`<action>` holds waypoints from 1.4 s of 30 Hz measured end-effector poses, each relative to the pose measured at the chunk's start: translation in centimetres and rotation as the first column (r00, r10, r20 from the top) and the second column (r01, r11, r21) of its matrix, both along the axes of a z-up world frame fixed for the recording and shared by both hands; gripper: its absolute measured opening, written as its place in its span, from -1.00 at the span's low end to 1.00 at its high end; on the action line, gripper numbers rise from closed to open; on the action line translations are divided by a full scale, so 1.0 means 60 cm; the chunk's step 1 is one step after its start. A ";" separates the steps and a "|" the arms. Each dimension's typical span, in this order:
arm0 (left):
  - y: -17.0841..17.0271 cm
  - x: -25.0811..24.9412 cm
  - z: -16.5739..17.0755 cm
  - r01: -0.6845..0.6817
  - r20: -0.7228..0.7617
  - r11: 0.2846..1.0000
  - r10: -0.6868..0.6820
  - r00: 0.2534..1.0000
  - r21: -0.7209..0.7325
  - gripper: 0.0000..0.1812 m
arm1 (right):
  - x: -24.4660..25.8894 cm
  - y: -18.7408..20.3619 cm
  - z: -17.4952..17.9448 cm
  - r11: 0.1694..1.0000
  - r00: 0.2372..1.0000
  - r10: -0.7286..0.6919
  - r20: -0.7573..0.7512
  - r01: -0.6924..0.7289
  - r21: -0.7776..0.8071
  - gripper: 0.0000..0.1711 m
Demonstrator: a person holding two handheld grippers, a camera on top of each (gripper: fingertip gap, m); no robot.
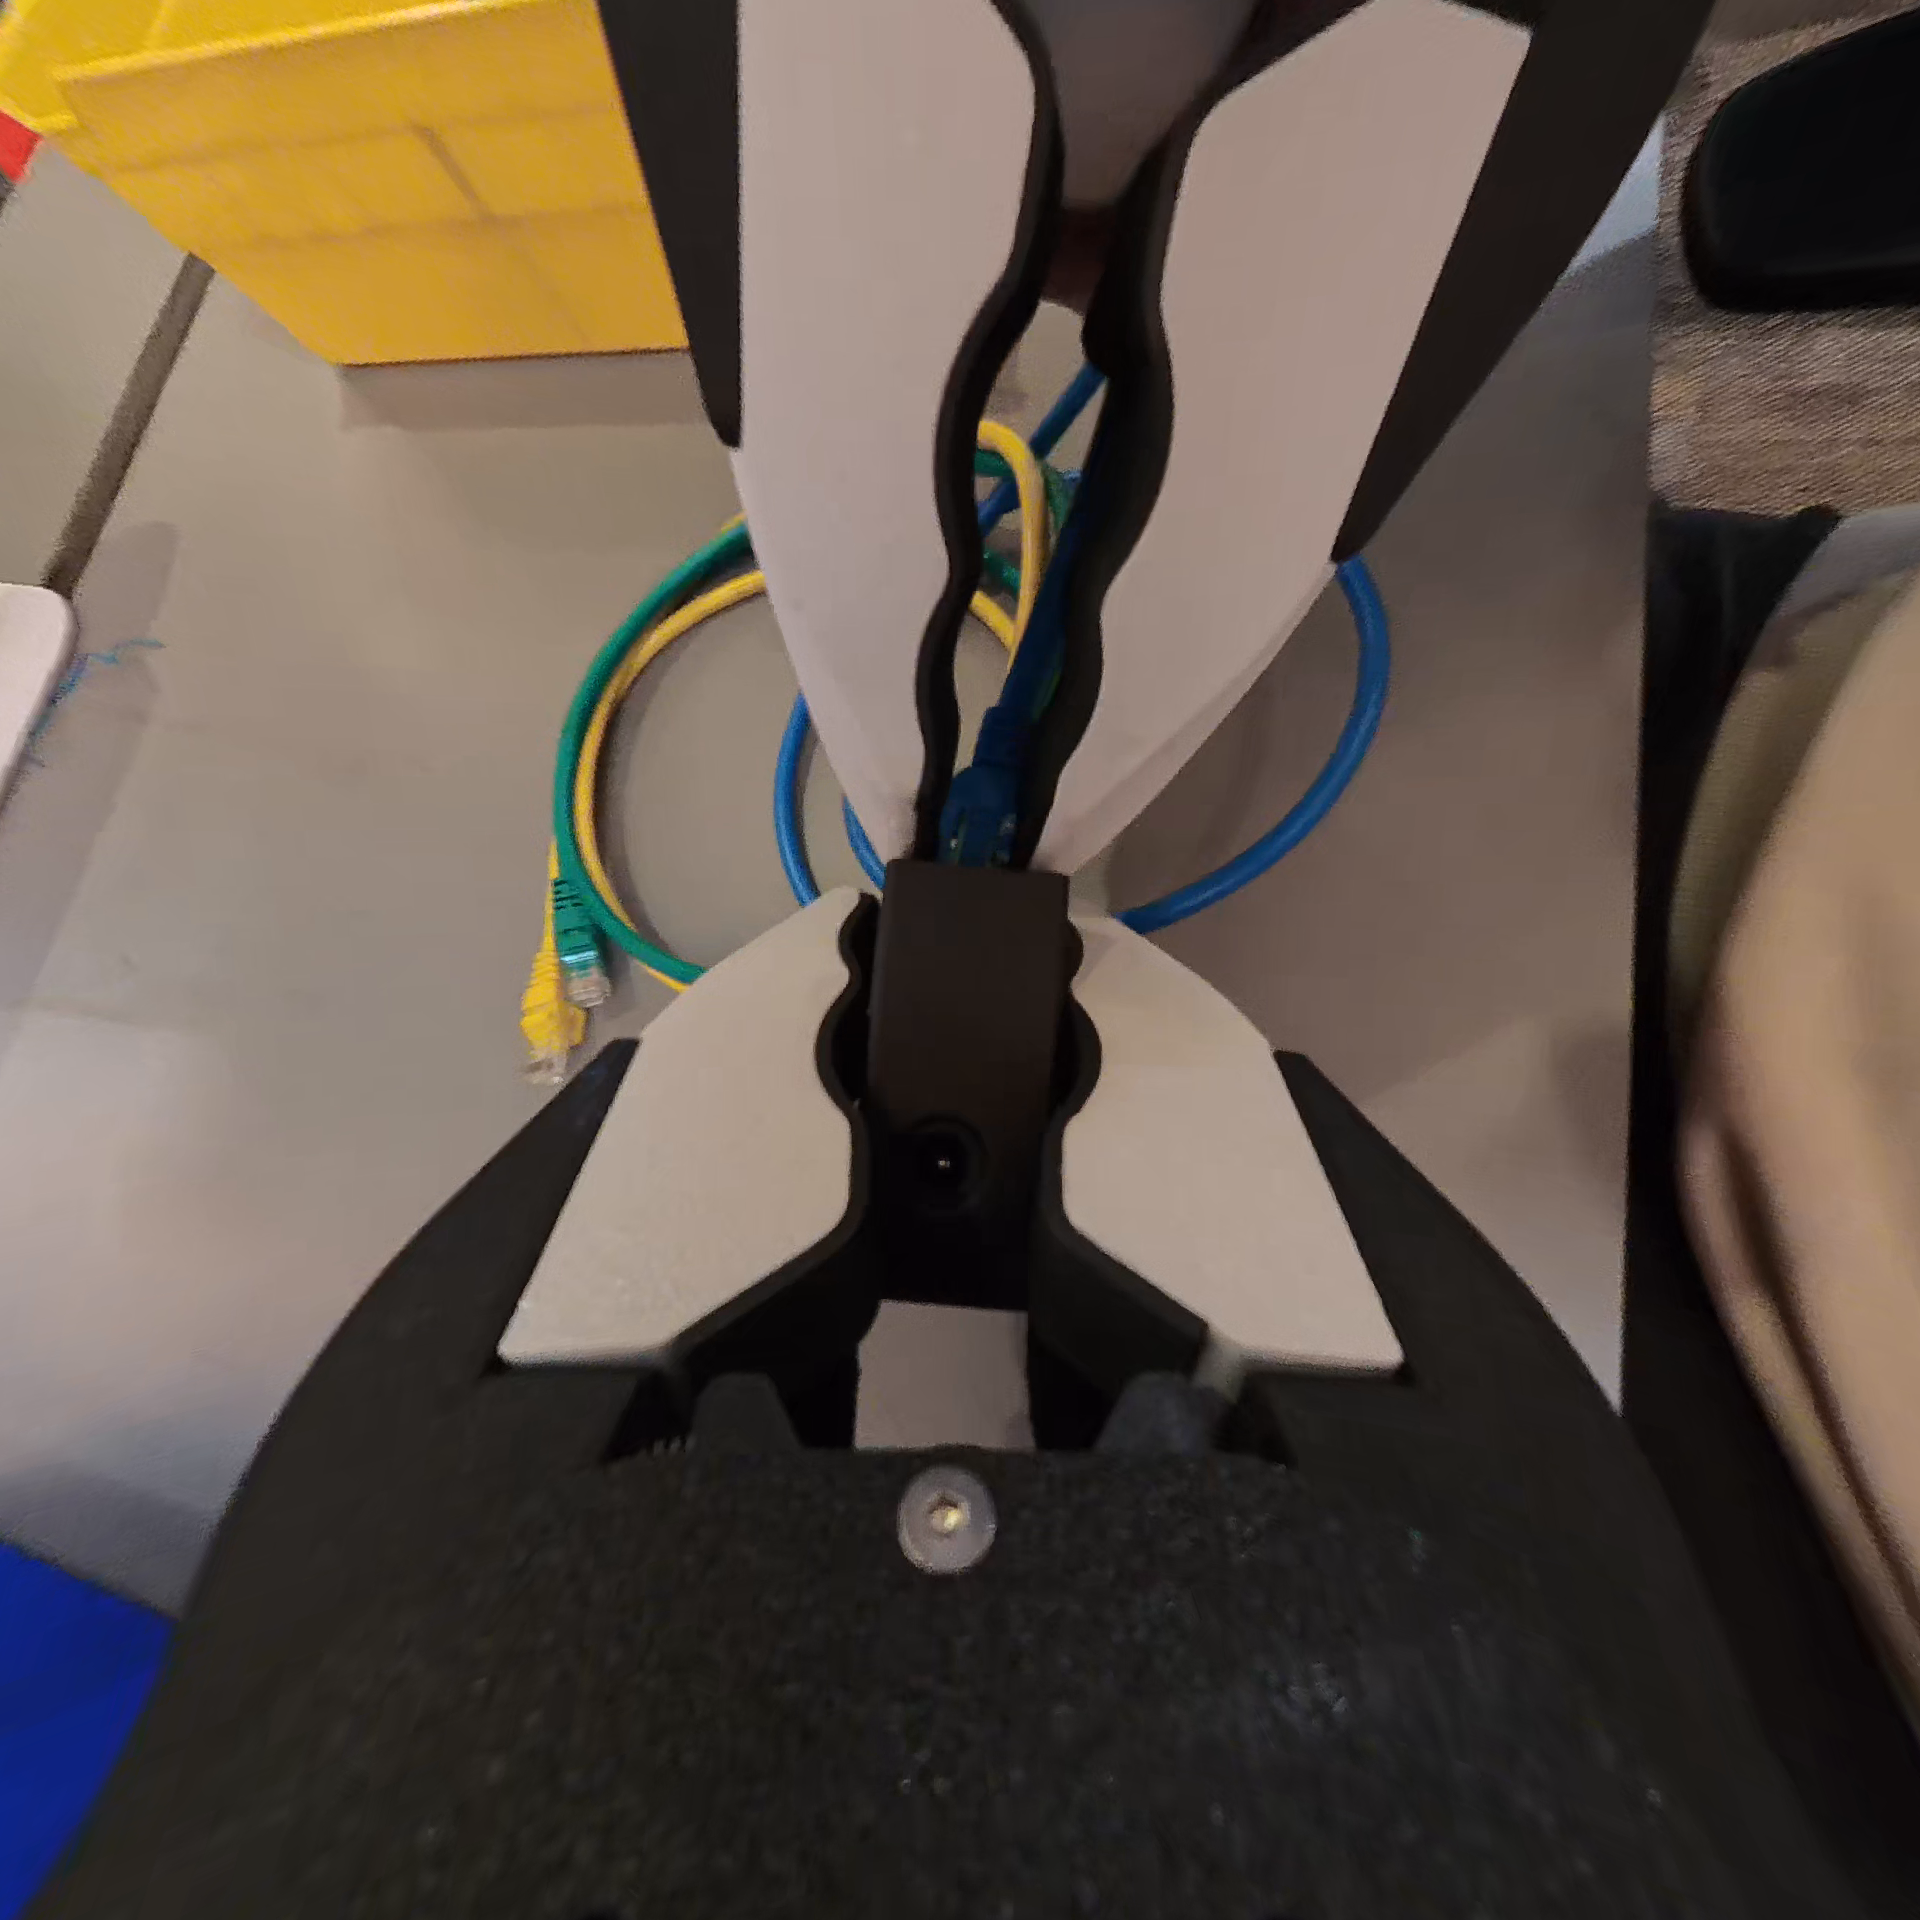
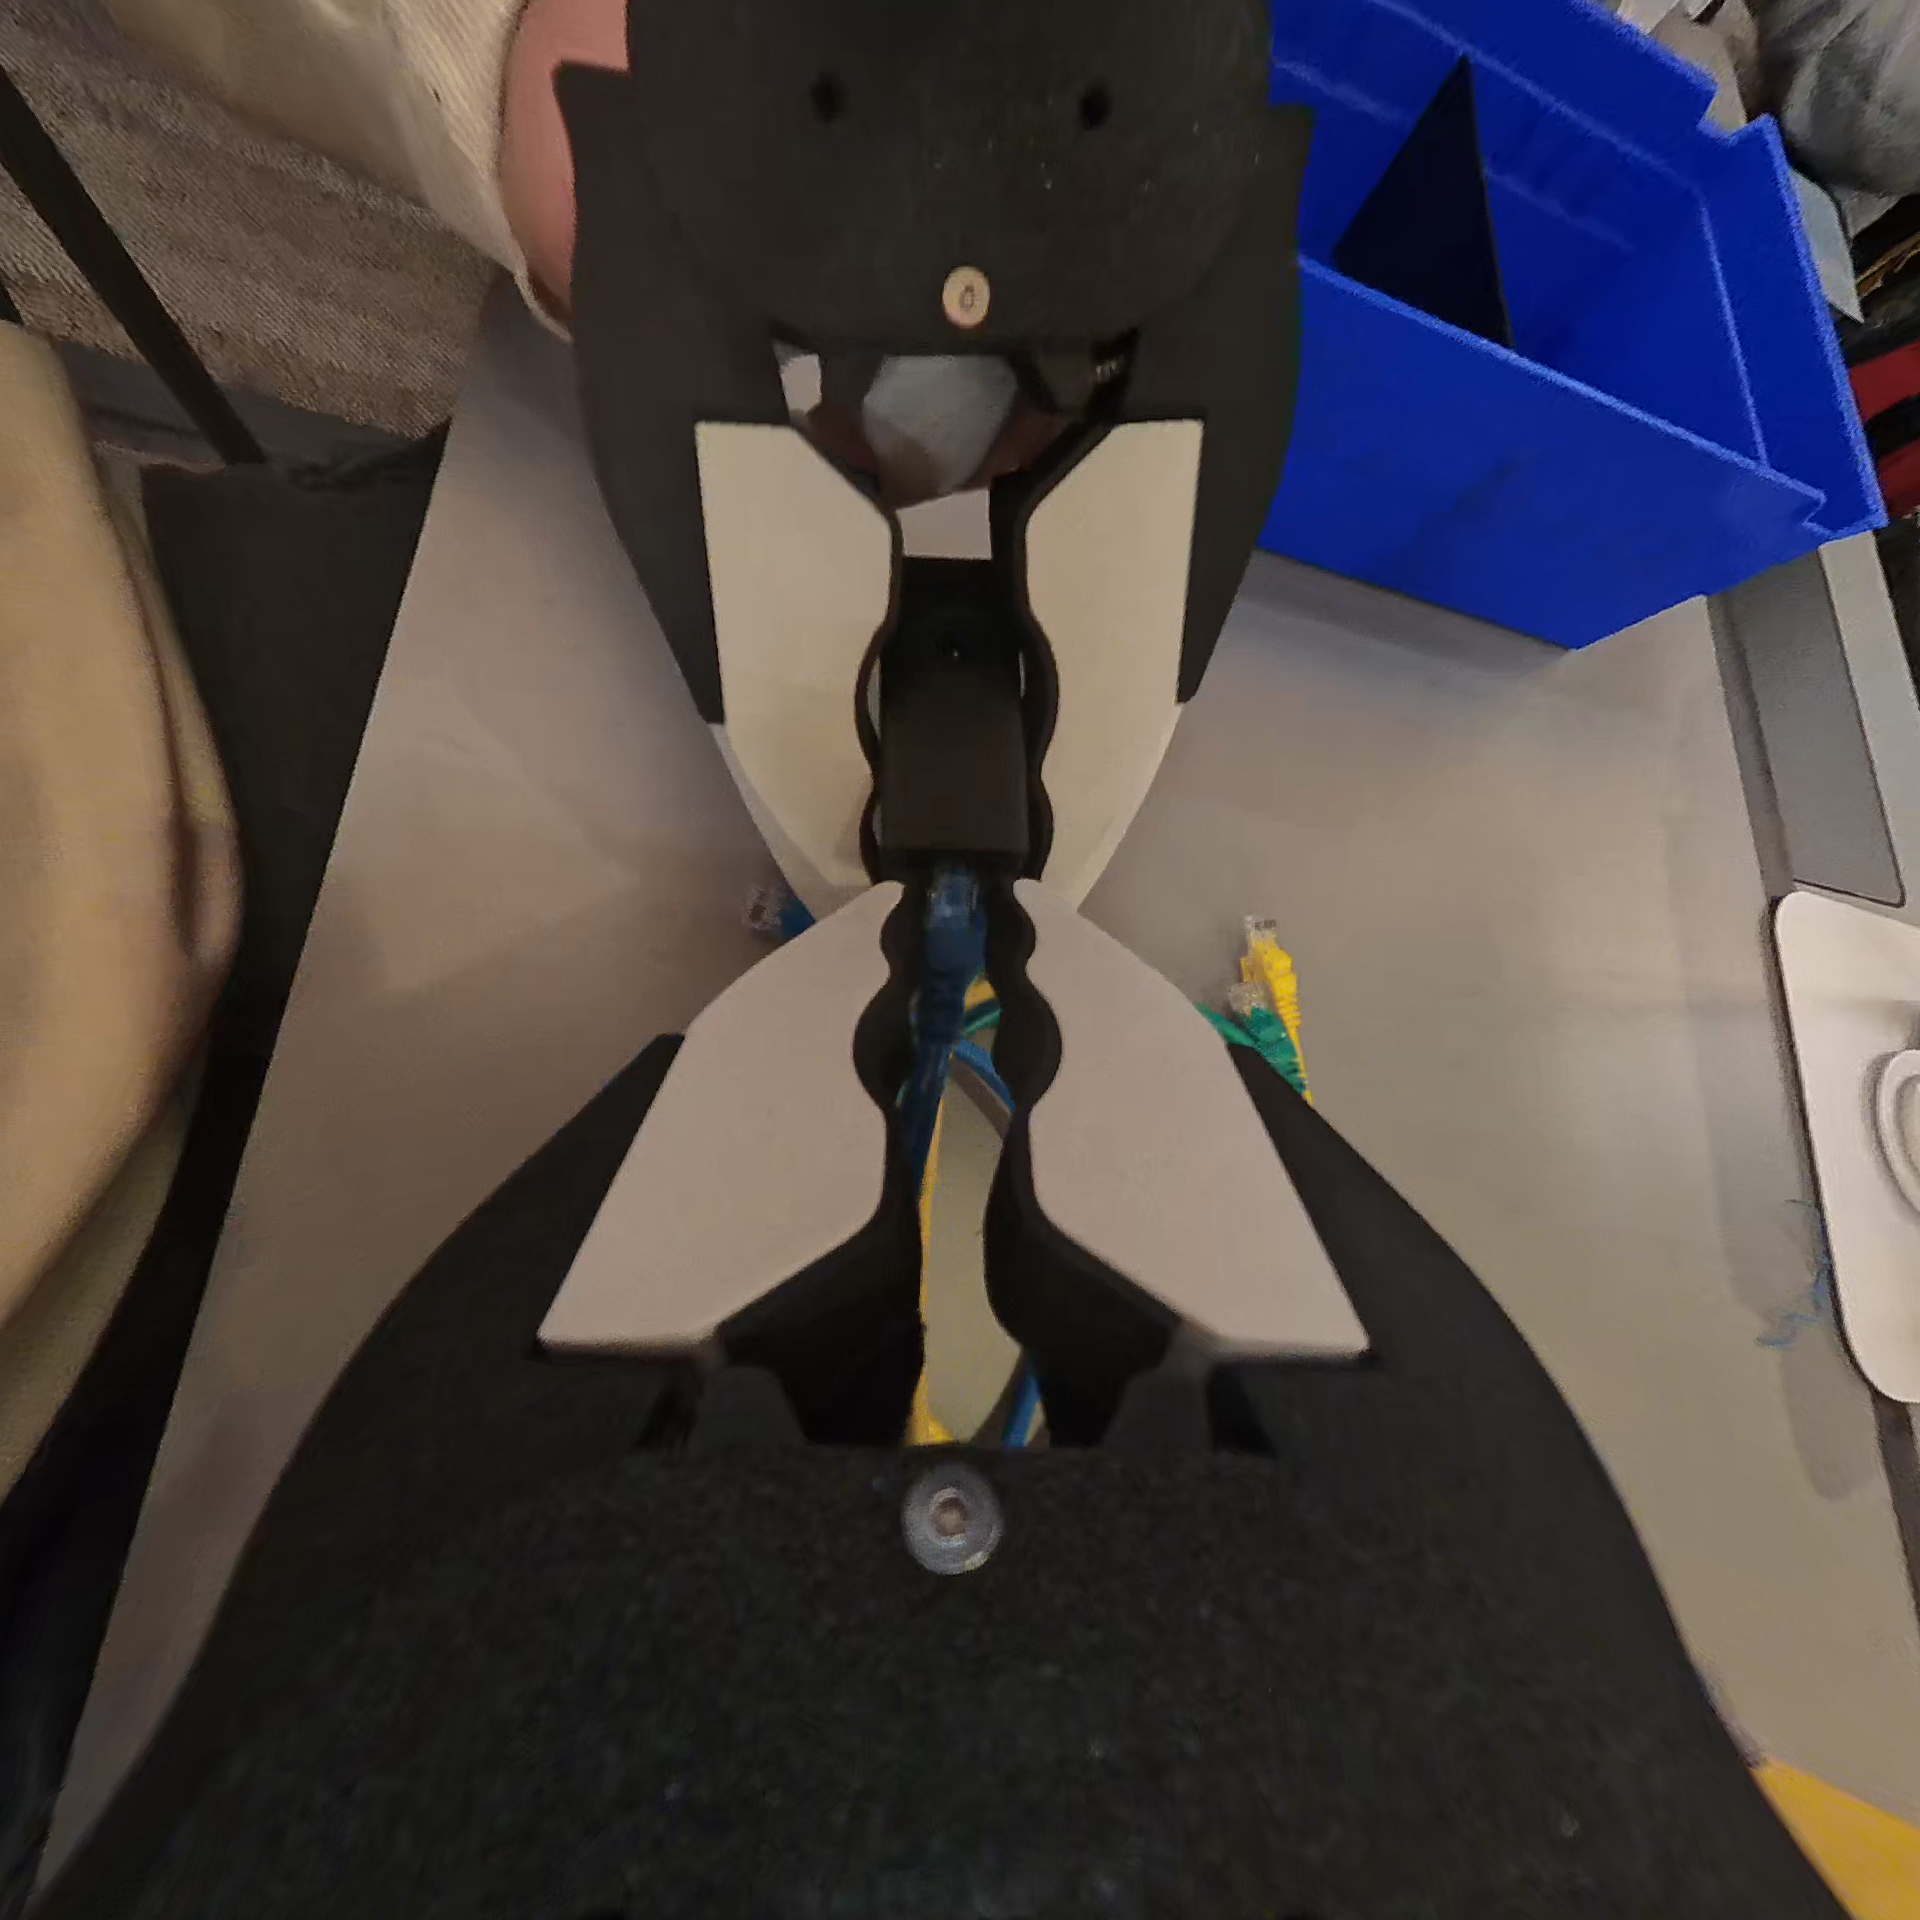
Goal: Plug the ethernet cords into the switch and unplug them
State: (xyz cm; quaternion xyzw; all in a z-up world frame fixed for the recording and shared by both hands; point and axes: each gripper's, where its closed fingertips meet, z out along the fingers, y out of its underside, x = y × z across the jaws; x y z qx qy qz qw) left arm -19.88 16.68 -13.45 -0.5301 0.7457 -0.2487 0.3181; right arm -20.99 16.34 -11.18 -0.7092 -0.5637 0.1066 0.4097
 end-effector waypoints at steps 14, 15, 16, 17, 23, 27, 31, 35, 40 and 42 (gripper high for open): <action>-0.011 -0.006 0.007 0.128 0.048 0.989 -0.132 0.990 0.067 -0.68 | -0.009 -0.009 0.017 0.997 0.997 0.074 0.008 -0.075 0.029 -0.84; -0.011 -0.007 0.006 0.128 0.043 0.989 -0.132 0.990 0.076 -0.67 | -0.010 -0.010 0.016 0.996 0.997 0.076 0.029 -0.078 0.040 -0.84; -0.010 -0.009 0.006 0.127 0.043 0.989 -0.130 0.991 0.079 -0.68 | -0.010 -0.008 0.015 0.997 0.997 0.066 0.044 -0.067 0.044 -0.84; -0.010 -0.009 0.008 0.128 0.049 0.989 -0.132 0.990 0.078 -0.68 | -0.011 -0.007 0.014 0.997 0.997 0.058 0.057 -0.061 0.053 -0.83; -0.008 -0.010 0.013 0.120 0.055 0.987 -0.126 0.991 0.103 -0.67 | -0.006 -0.005 0.010 0.997 0.993 0.036 0.116 -0.044 0.070 -0.82; -0.010 -0.012 0.012 0.132 0.043 0.985 -0.137 0.990 0.114 -0.68 | -0.007 -0.005 0.011 0.995 0.988 0.027 0.150 -0.042 0.094 -0.83; -0.016 -0.011 -0.006 0.143 0.005 0.980 -0.145 0.989 0.137 -0.68 | -0.006 -0.013 -0.001 0.990 0.964 0.048 0.263 -0.080 0.114 -0.85; -0.018 -0.007 -0.003 0.144 0.020 0.985 -0.147 0.989 0.094 -0.68 | -0.004 -0.015 0.003 0.992 0.976 0.036 0.216 -0.061 0.109 -0.86; -0.021 -0.005 -0.008 0.144 0.007 0.985 -0.145 0.989 0.100 -0.67 | -0.001 -0.017 -0.002 0.995 0.981 0.044 0.190 -0.060 0.079 -0.86; -0.019 -0.005 0.003 0.137 0.049 0.983 -0.144 0.988 0.124 -0.68 | -0.004 -0.016 0.004 1.000 0.998 0.022 0.067 -0.023 0.007 -0.84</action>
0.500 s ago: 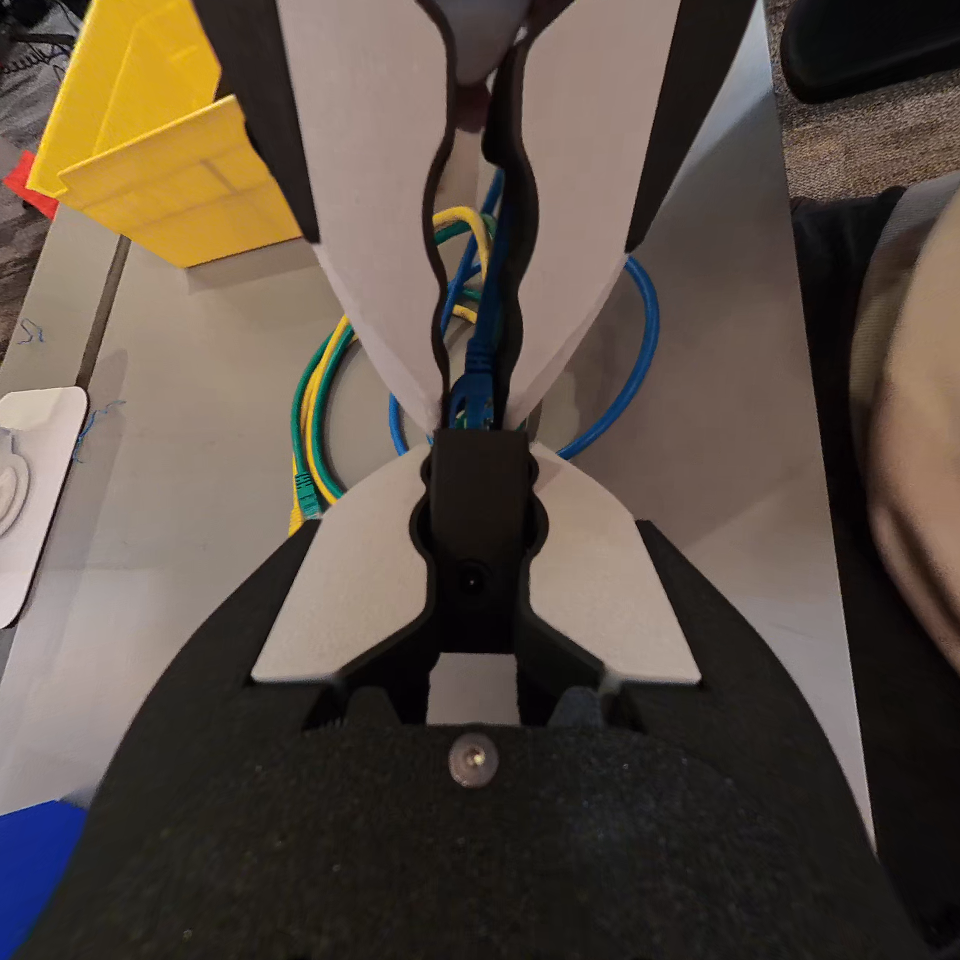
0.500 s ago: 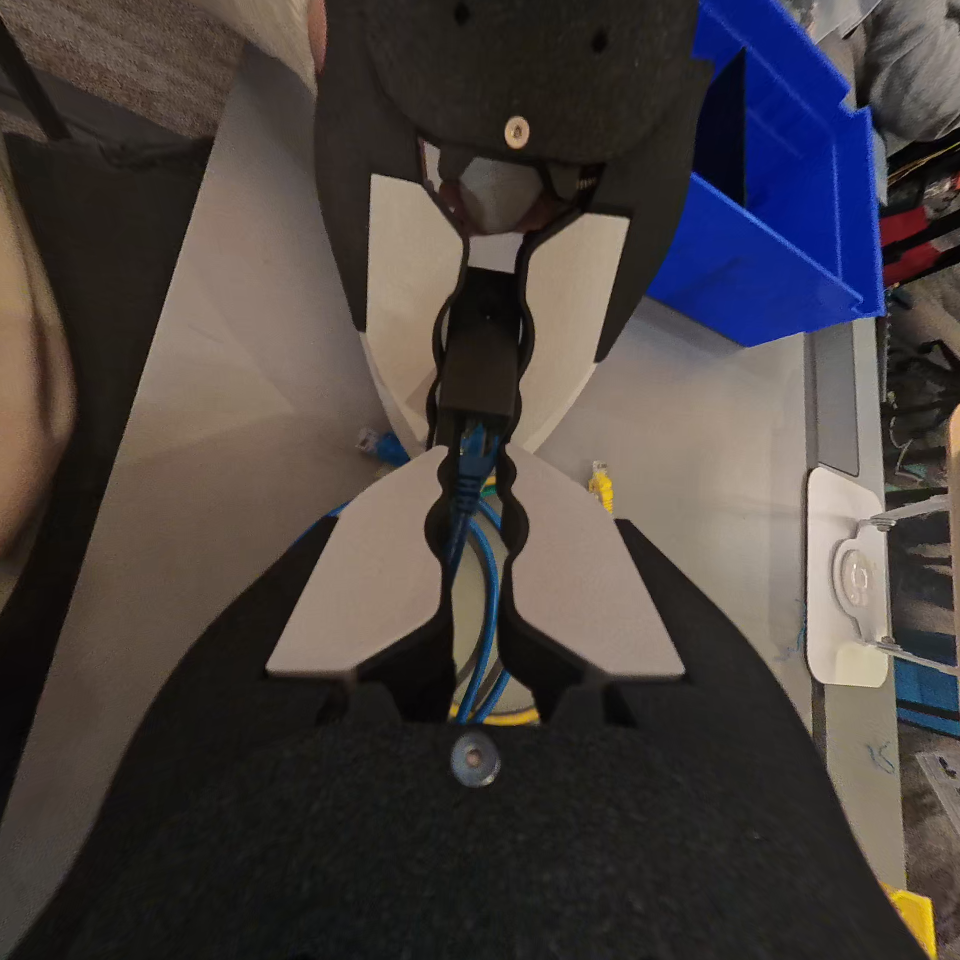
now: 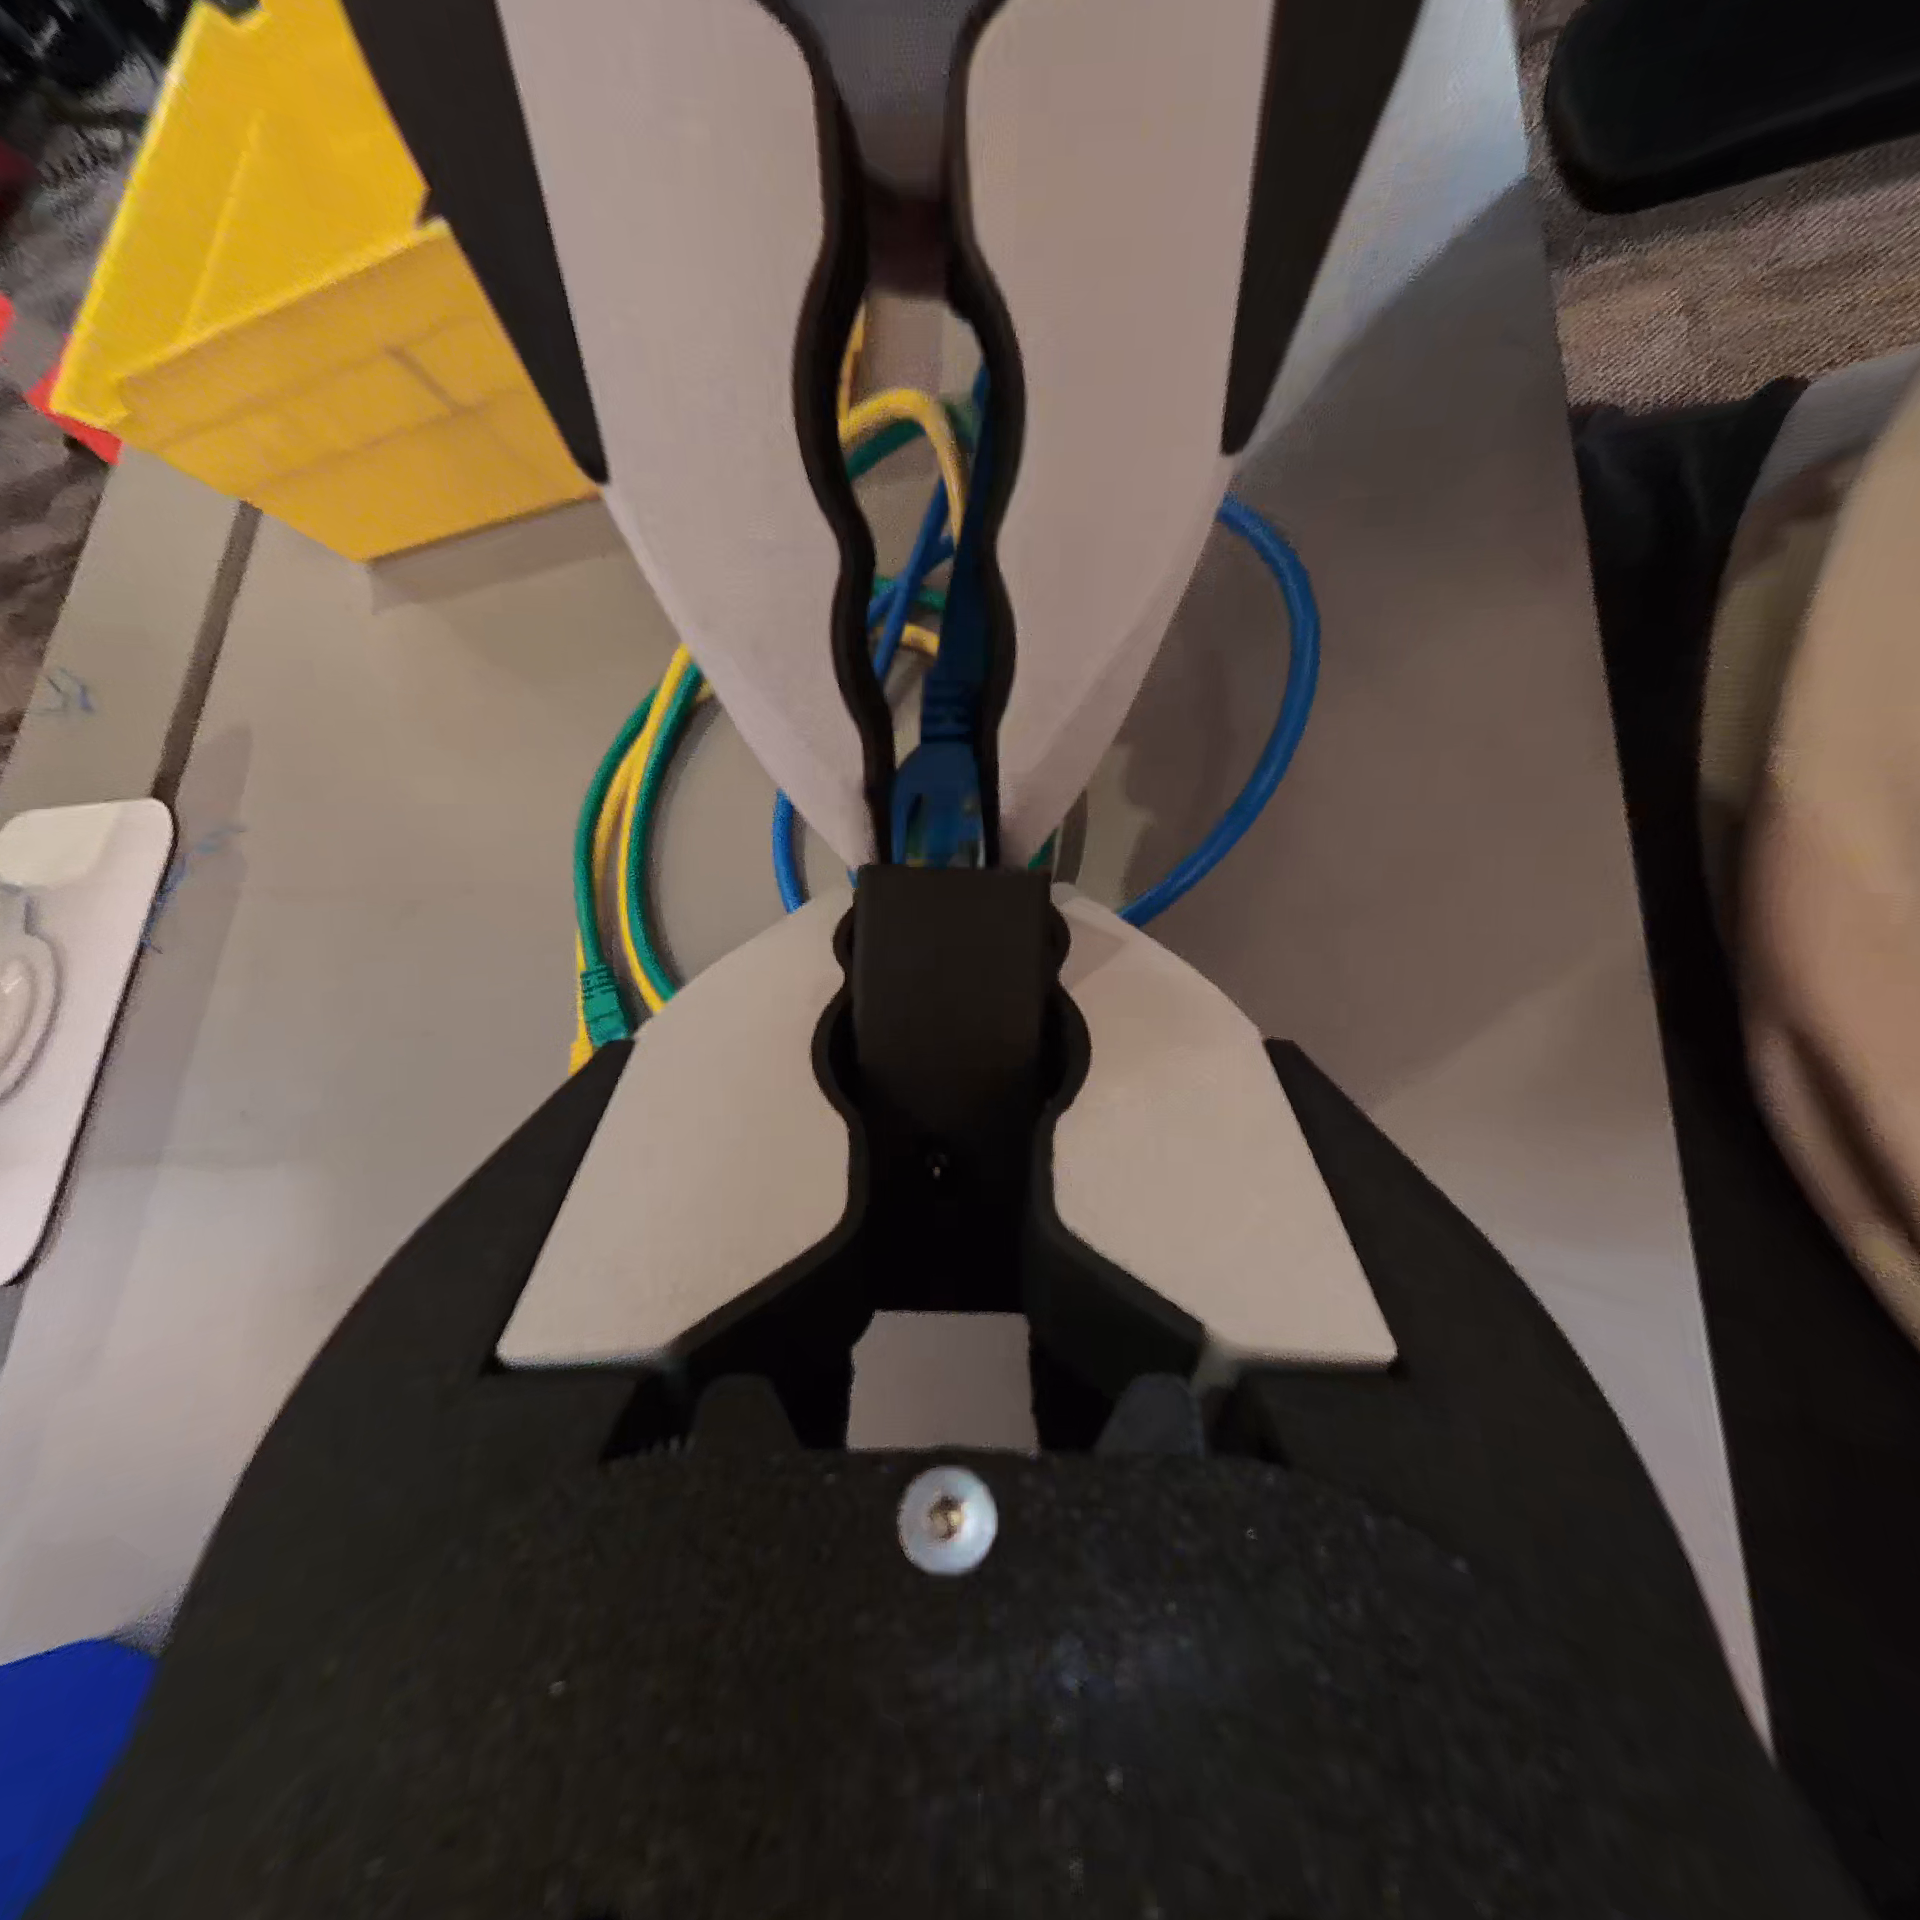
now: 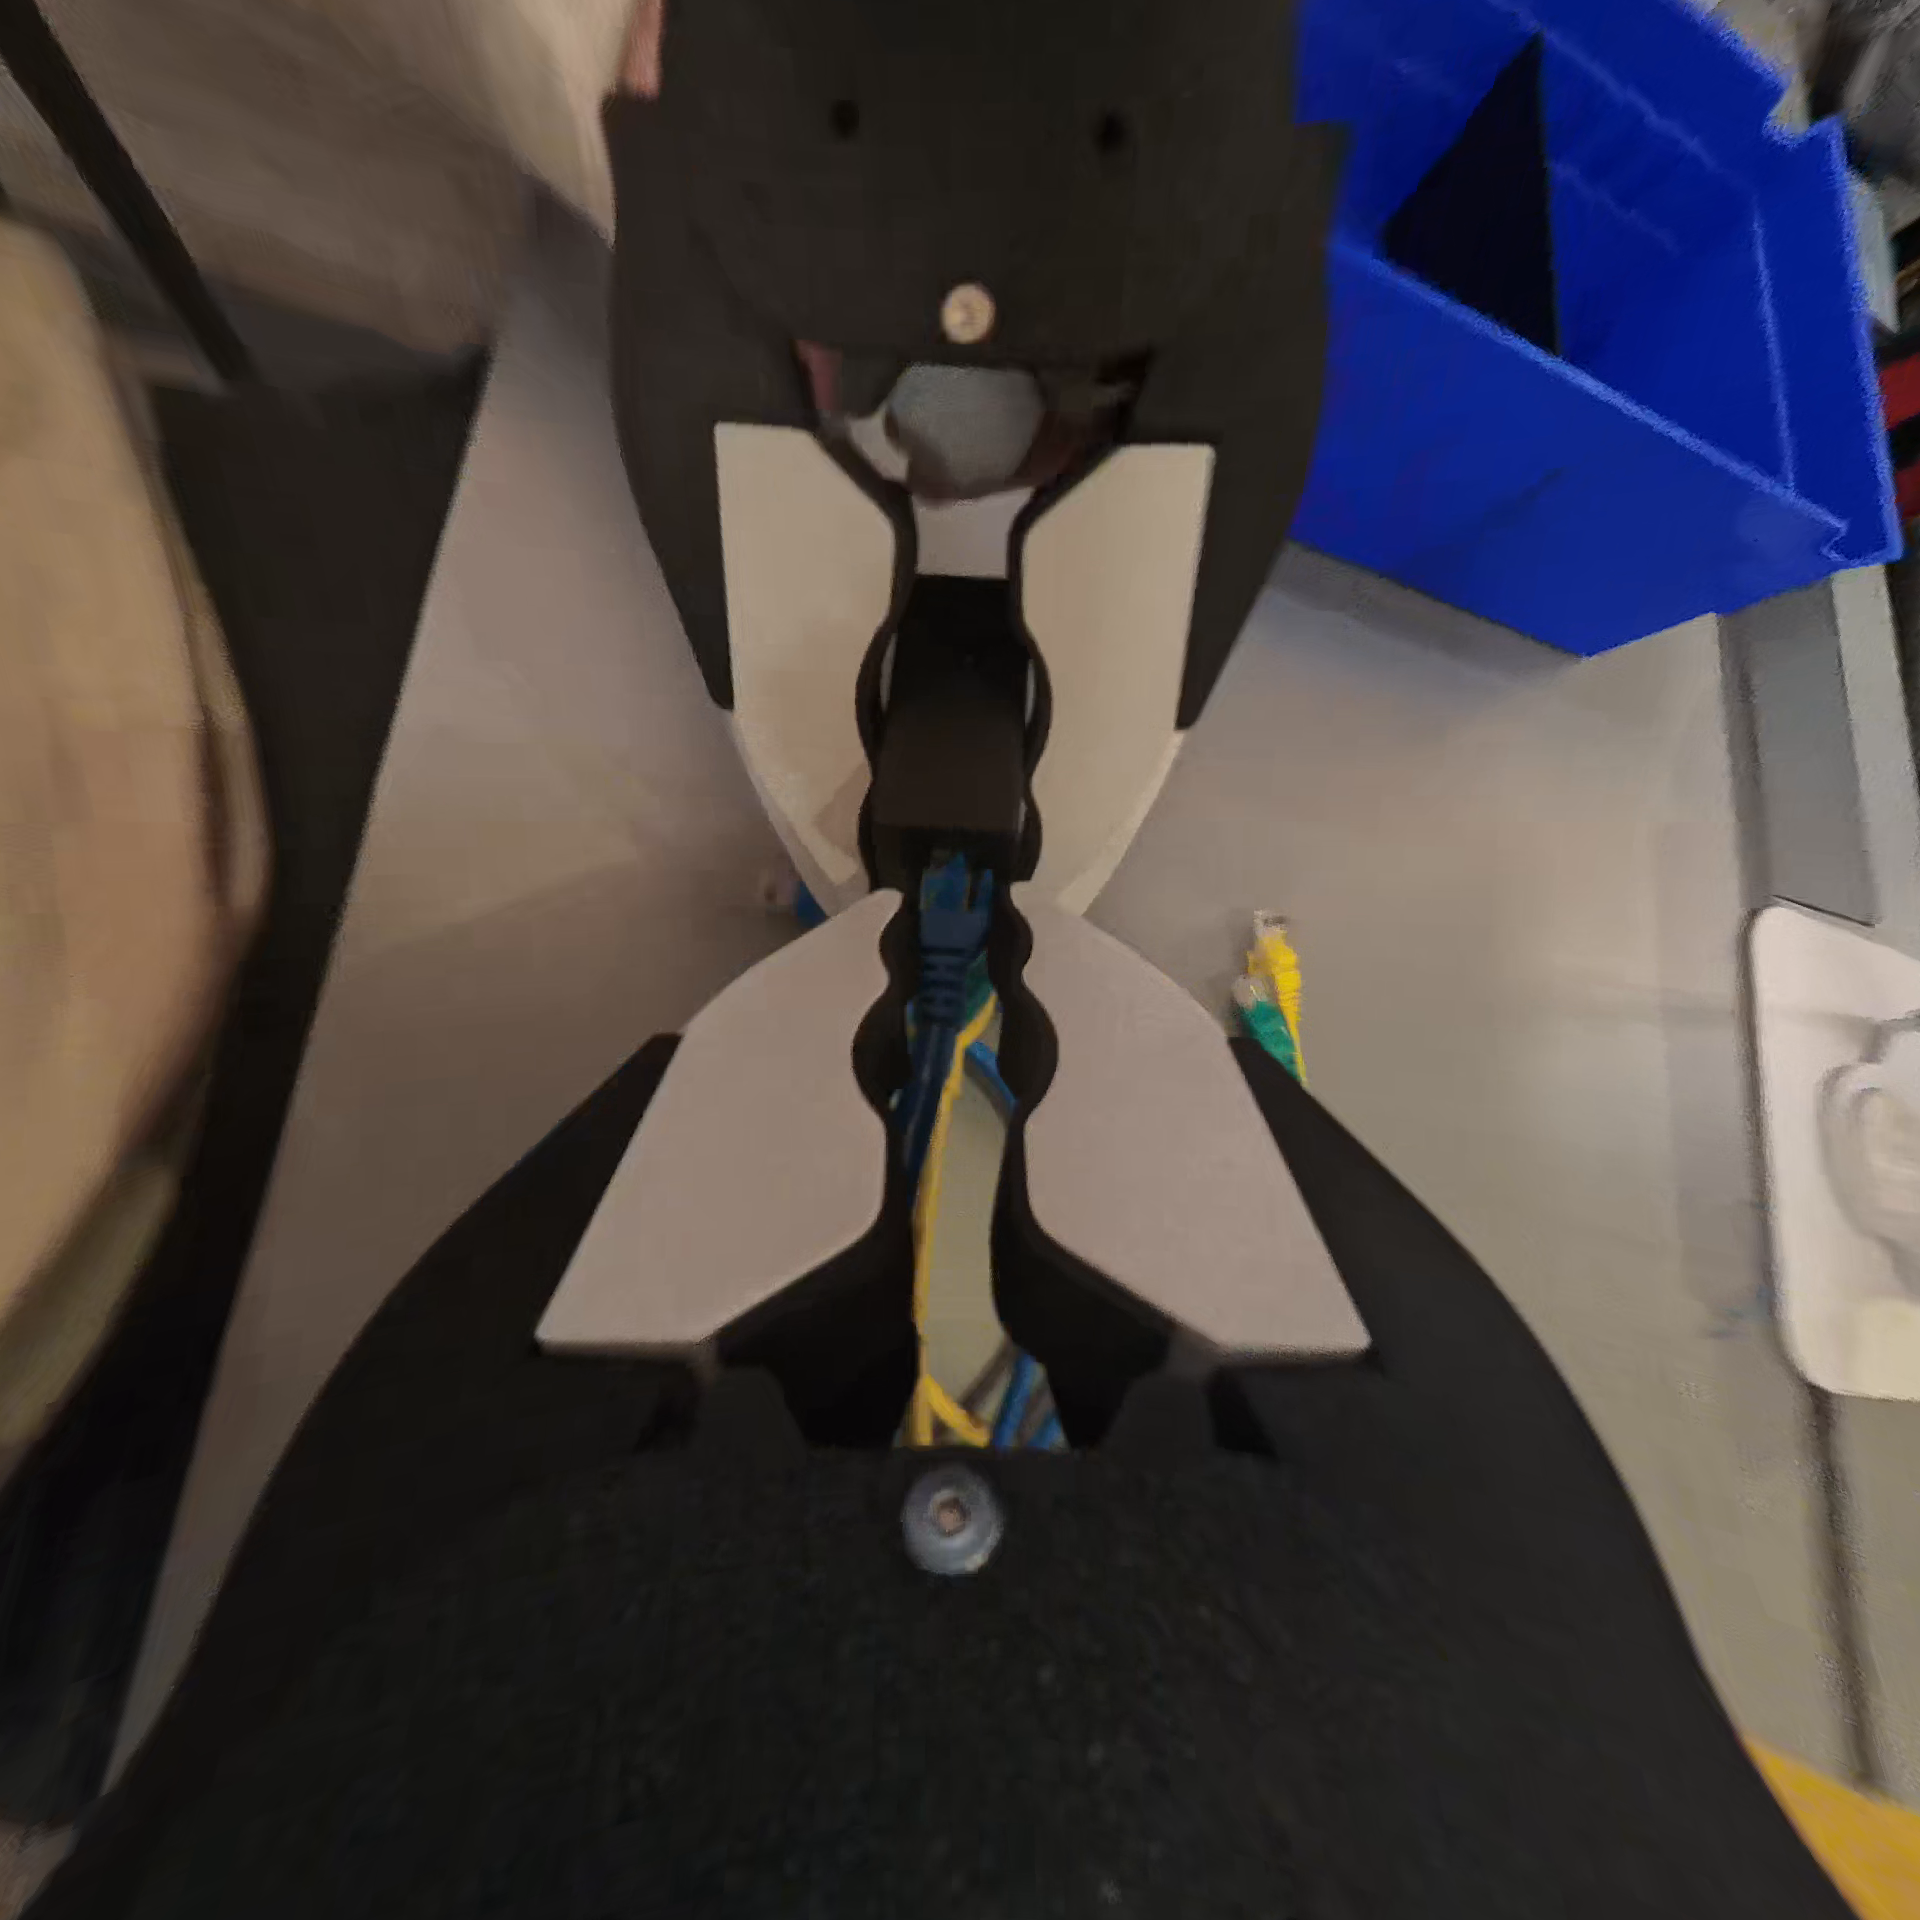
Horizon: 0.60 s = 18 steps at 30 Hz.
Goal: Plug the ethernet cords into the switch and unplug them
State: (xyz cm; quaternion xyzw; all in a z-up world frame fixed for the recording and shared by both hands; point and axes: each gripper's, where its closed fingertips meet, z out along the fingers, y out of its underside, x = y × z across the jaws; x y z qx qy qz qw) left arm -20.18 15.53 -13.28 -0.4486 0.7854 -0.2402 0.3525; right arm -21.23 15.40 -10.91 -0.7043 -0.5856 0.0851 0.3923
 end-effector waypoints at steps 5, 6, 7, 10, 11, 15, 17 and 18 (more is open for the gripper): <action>0.029 0.002 0.012 -0.053 0.067 0.935 0.032 0.997 0.349 -0.68 | -0.002 -0.001 0.019 0.982 0.971 -0.089 -0.221 0.048 -0.182 -0.79; 0.033 0.001 0.010 -0.063 0.070 0.921 0.039 0.997 0.384 -0.67 | -0.004 -0.003 0.026 0.971 0.954 -0.105 -0.281 0.038 -0.234 -0.77; 0.037 0.000 0.010 -0.074 0.081 0.909 0.045 0.996 0.410 -0.68 | -0.001 -0.003 0.029 0.953 0.936 -0.143 -0.321 0.043 -0.299 -0.83; 0.044 0.002 0.017 -0.099 0.109 0.872 0.052 0.993 0.480 -0.68 | 0.002 -0.002 0.029 0.890 0.886 -0.236 -0.399 0.031 -0.456 -0.81; 0.045 0.003 0.017 -0.102 0.110 0.864 0.055 0.992 0.493 -0.68 | 0.002 -0.004 0.028 0.877 0.878 -0.247 -0.410 0.023 -0.480 -0.78; 0.049 0.003 0.015 -0.119 0.116 0.838 0.067 0.991 0.532 -0.66 | 0.002 0.000 0.022 0.884 0.873 -0.266 -0.409 0.052 -0.465 -0.89; 0.054 0.003 0.016 -0.133 0.119 0.822 0.080 0.990 0.553 -0.66 | 0.003 0.002 0.023 0.886 0.866 -0.276 -0.418 0.061 -0.460 -0.85; 0.057 0.003 0.018 -0.144 0.128 0.815 0.087 0.988 0.561 -0.66 | 0.005 0.002 0.022 0.878 0.864 -0.290 -0.412 0.069 -0.473 -0.79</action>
